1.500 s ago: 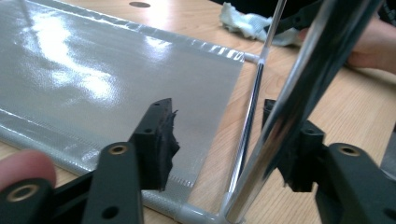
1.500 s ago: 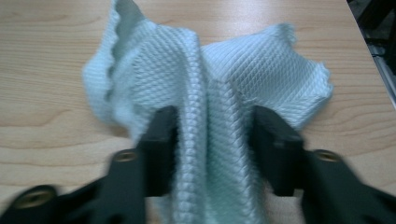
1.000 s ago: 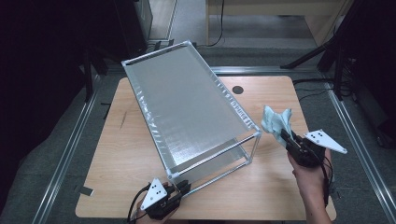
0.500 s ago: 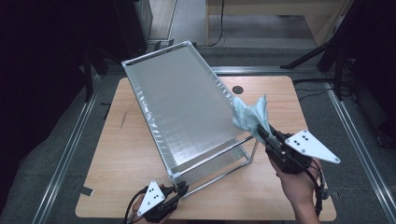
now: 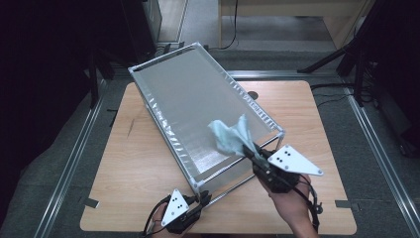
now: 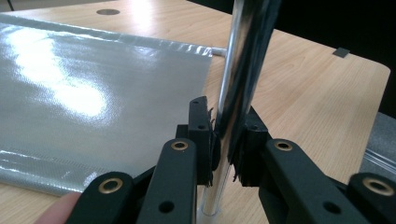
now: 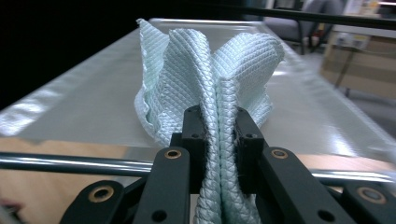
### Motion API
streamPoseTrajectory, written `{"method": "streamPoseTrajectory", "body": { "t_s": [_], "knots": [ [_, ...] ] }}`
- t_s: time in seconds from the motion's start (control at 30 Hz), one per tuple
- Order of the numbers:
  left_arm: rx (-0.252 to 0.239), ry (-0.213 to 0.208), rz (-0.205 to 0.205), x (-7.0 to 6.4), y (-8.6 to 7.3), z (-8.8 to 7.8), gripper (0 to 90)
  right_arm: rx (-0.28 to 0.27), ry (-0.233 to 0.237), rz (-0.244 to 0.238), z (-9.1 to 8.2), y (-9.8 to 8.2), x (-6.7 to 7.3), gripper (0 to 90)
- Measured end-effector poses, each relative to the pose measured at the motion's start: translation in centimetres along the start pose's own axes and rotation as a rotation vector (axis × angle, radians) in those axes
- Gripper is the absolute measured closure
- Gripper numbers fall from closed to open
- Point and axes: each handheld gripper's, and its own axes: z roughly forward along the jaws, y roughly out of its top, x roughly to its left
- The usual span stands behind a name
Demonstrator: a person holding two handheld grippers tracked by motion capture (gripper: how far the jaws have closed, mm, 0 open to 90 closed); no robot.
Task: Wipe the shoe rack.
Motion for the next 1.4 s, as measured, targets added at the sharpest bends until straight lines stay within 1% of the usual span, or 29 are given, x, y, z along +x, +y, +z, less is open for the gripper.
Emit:
{"method": "streamPoseTrajectory", "body": {
  "t_s": [0.03, 0.1, 0.17, 0.23, 0.27, 0.33, 0.43, 0.47, 0.5, 0.57, 0.6, 0.63, 0.67, 0.7, 0.73, 0.77, 0.83, 0.93, 1.0, 1.03, 1.1, 1.17, 1.2, 1.23, 1.27, 1.3, 1.33, 1.37, 1.4],
  "knots": [
    [0.006, -0.004, 0.003, 0.0, 0.1, 0.0, 80.1, 0.000, 0.000, 0.000, 0.0, 0.0, 0.0, 78.7],
    [0.006, 0.000, -0.007, 0.0, 0.1, 0.0, 80.0, 0.003, 0.039, -0.011, 0.4, 0.0, 1.3, 76.7],
    [0.008, 0.003, -0.009, -0.1, 0.1, 0.0, 79.9, 0.007, 0.056, -0.018, 0.8, 0.0, 2.3, 74.5],
    [0.009, 0.000, -0.014, -0.3, 0.1, 0.1, 79.8, 0.009, 0.065, -0.028, 1.2, 0.0, 3.2, 74.2],
    [0.008, -0.002, -0.017, -0.4, 0.1, 0.1, 79.8, 0.011, 0.072, -0.034, 1.3, 0.0, 3.5, 73.6],
    [0.006, -0.010, -0.015, -0.6, 0.1, 0.3, 79.7, 0.015, 0.098, -0.021, 1.6, 0.0, 4.0, 71.2],
    [0.004, -0.016, -0.008, -0.7, 0.1, 0.4, 79.5, 0.029, 0.099, -0.001, 1.7, 0.1, 4.7, 67.4],
    [0.003, -0.016, -0.013, -0.7, 0.1, 0.4, 79.4, 0.032, 0.101, 0.004, 1.7, 0.1, 5.0, 67.4],
    [0.001, -0.015, -0.017, -0.7, 0.1, 0.4, 79.4, 0.035, 0.107, -0.001, 1.7, 0.1, 5.4, 67.6],
    [0.004, -0.012, -0.011, -0.8, 0.1, 0.4, 79.4, 0.035, 0.117, -0.010, 1.7, 0.1, 6.2, 72.6],
    [0.004, -0.010, -0.011, -0.8, 0.1, 0.4, 79.4, 0.030, 0.139, -0.017, 1.8, 0.1, 6.5, 73.8],
    [0.005, -0.010, -0.011, -0.8, 0.1, 0.4, 79.3, 0.027, 0.136, -0.032, 1.9, 0.1, 6.7, 75.9],
    [0.005, -0.011, -0.011, -0.8, 0.1, 0.4, 79.3, 0.027, 0.136, -0.032, 1.9, 0.1, 6.7, 75.9],
    [0.008, -0.012, -0.004, -0.8, 0.1, 0.3, 79.3, 0.026, 0.142, -0.033, 1.9, 0.1, 6.4, 76.2],
    [0.007, -0.014, -0.002, -0.8, 0.1, 0.3, 79.3, 0.027, 0.156, -0.020, 1.8, 0.1, 5.9, 75.9],
    [0.008, -0.016, 0.000, -0.8, 0.1, 0.3, 79.4, 0.024, 0.150, -0.017, 1.8, 0.1, 5.5, 75.7],
    [0.012, -0.015, 0.004, -0.8, 0.0, 0.2, 79.5, 0.019, 0.092, -0.025, 1.7, 0.0, 4.3, 72.8],
    [0.011, -0.019, -0.001, -0.9, -0.1, -0.1, 79.5, 0.023, 0.013, -0.004, 1.6, -0.2, 2.0, 65.7],
    [0.013, -0.026, 0.002, -0.9, -0.1, -0.2, 79.3, 0.018, -0.019, 0.022, 1.4, -0.4, 0.4, 64.9],
    [0.013, -0.029, 0.000, -0.9, -0.2, -0.3, 79.3, 0.015, -0.031, 0.030, 1.2, -0.4, -0.2, 64.8],
    [0.010, -0.040, 0.003, -1.0, -0.2, -0.4, 79.1, 0.006, -0.070, 0.053, 0.9, -0.5, -1.7, 63.4],
    [0.012, -0.051, 0.014, -1.1, -0.3, -0.5, 79.1, -0.005, -0.089, 0.071, 0.6, -0.6, -2.7, 62.6],
    [0.010, -0.055, 0.018, -1.2, -0.4, -0.6, 78.8, -0.020, -0.106, 0.058, 0.5, -0.8, -3.6, 63.0],
    [0.012, -0.056, 0.021, -1.2, -0.4, -0.6, 78.8, -0.020, -0.106, 0.058, 0.5, -0.8, -3.6, 63.0],
    [0.014, -0.056, 0.026, -1.3, -0.4, -0.7, 78.8, -0.030, -0.106, 0.058, 0.5, -1.0, -3.9, 64.3],
    [0.016, -0.055, 0.029, -1.3, -0.4, -0.7, 78.7, -0.044, -0.100, 0.050, 0.5, -1.1, -4.6, 65.9],
    [0.017, -0.057, 0.028, -1.3, -0.4, -0.7, 78.5, -0.047, -0.101, 0.055, 0.5, -1.1, -5.0, 67.1],
    [0.017, -0.057, 0.026, -1.3, -0.4, -0.8, 78.4, -0.046, -0.097, 0.077, 0.4, -1.1, -5.6, 68.8],
    [0.018, -0.059, 0.025, -1.3, -0.5, -0.8, 78.4, -0.045, -0.103, 0.085, 0.3, -1.1, -6.0, 69.6]
  ]
}}
